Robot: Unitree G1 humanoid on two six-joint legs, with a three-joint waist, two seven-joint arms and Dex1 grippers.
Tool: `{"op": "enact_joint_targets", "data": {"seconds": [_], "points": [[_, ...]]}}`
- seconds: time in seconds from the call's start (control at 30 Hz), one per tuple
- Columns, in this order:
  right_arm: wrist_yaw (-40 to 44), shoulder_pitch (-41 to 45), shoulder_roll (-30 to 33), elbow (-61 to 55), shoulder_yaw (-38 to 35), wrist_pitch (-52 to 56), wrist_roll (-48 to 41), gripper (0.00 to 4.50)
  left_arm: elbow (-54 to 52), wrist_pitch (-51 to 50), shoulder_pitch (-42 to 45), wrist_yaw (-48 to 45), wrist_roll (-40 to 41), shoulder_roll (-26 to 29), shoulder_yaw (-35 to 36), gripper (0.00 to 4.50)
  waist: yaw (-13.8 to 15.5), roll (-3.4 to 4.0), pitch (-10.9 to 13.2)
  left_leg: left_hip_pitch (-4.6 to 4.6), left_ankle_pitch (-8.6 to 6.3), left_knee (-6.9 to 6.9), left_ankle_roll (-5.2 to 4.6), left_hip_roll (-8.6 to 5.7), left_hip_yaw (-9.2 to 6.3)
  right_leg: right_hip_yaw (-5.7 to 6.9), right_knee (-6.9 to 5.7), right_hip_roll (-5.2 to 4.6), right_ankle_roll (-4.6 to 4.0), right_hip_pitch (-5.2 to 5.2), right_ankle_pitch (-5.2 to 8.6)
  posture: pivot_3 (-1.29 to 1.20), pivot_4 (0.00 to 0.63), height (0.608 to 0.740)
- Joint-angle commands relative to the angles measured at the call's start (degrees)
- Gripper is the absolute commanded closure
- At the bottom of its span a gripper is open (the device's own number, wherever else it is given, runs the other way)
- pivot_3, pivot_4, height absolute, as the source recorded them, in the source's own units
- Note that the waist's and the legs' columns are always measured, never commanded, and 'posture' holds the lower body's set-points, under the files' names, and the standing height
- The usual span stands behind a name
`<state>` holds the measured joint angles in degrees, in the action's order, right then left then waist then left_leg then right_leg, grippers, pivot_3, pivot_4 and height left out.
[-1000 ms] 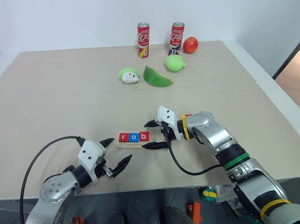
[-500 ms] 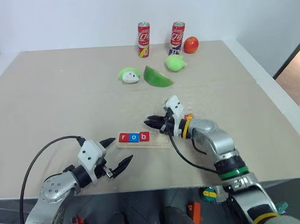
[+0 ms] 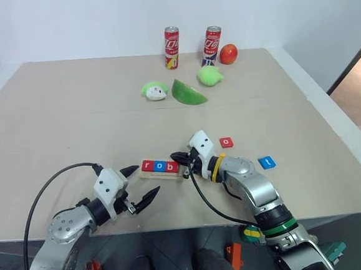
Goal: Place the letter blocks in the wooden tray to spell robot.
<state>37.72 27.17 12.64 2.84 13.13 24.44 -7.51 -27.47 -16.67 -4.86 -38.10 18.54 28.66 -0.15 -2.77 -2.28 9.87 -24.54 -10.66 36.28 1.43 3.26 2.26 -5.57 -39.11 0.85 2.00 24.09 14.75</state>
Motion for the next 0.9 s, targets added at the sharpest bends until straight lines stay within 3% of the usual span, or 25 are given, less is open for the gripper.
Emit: {"op": "enact_joint_targets", "data": {"seconds": [0.03,0.17,0.3,0.37,0.43,0.6,0.77,0.9], "points": [[-1.6,1.5,0.3,-1.4,-2.6,-1.9,-0.3,4.46,-1.3,0.1,0.6,-0.2,-0.1,0.8,0.1,0.00,0.0,0.00,0.0,0.00,0.00,0.00,0.00,0.01,0.00,0.00,0.00,0.00,0.00,0.00,0.00,0.00,0.150,0.740],[0.1,4.0,3.3,0.0,-5.0,-3.9,-1.1,4.46,-1.5,0.3,1.4,-0.9,0.3,1.0,-0.3,0.00,0.0,0.00,0.0,-0.01,0.00,0.01,0.00,-0.02,0.01,-0.01,0.00,-0.01,0.01,0.00,0.00,0.00,0.150,0.740],[8.7,11.5,13.0,6.1,-9.4,-2.5,-3.9,3.46,-3.5,-0.2,1.8,-5.5,1.4,3.5,-3.1,0.00,0.0,0.00,0.0,0.00,0.00,0.03,0.00,-0.07,0.07,-0.05,0.02,-0.05,0.04,-0.02,-0.01,0.00,0.150,0.740],[13.7,14.1,18.5,10.4,-9.4,-3.0,-3.3,2.62,-4.1,-0.3,2.0,-7.9,1.5,5.0,-4.6,0.00,0.1,0.06,0.0,-0.01,0.00,0.01,0.00,-0.07,0.06,-0.04,0.03,-0.04,0.05,-0.01,0.01,0.00,0.150,0.740],[12.7,14.6,20.1,11.7,-9.6,-2.6,-2.7,1.82,-4.0,0.0,2.1,-8.5,1.4,5.6,-5.1,0.00,0.1,0.06,0.0,-0.01,0.00,-0.01,-0.01,-0.16,0.03,-0.06,0.04,-0.10,-0.01,-0.03,0.04,0.00,0.150,0.740],[0.2,10.8,14.6,4.3,-12.7,2.7,-2.6,0.18,-2.8,1.0,3.0,-6.6,0.3,4.1,-5.0,0.00,-0.6,0.02,0.0,0.01,-0.09,-0.09,-0.12,0.02,0.03,-0.15,0.04,0.10,-0.07,0.01,0.07,0.00,0.150,0.740],[-17.5,5.4,4.4,-7.4,-15.0,11.0,-0.1,0.08,-2.3,2.4,3.8,-3.9,-1.3,1.7,-5.0,0.00,-0.5,0.06,0.0,-0.09,-0.05,-0.15,-0.06,0.17,-0.08,-0.14,-0.04,0.28,-0.09,0.17,0.06,0.00,0.150,0.740],[-26.9,1.6,-0.2,-11.9,-15.0,13.0,3.6,0.08,-2.2,2.7,3.9,-3.3,-2.3,1.0,-5.9,0.00,-0.3,0.06,0.0,-0.11,-0.01,-0.09,0.01,0.07,-0.04,-0.15,-0.03,0.15,-0.02,0.15,0.03,0.00,0.150,0.740]]}}
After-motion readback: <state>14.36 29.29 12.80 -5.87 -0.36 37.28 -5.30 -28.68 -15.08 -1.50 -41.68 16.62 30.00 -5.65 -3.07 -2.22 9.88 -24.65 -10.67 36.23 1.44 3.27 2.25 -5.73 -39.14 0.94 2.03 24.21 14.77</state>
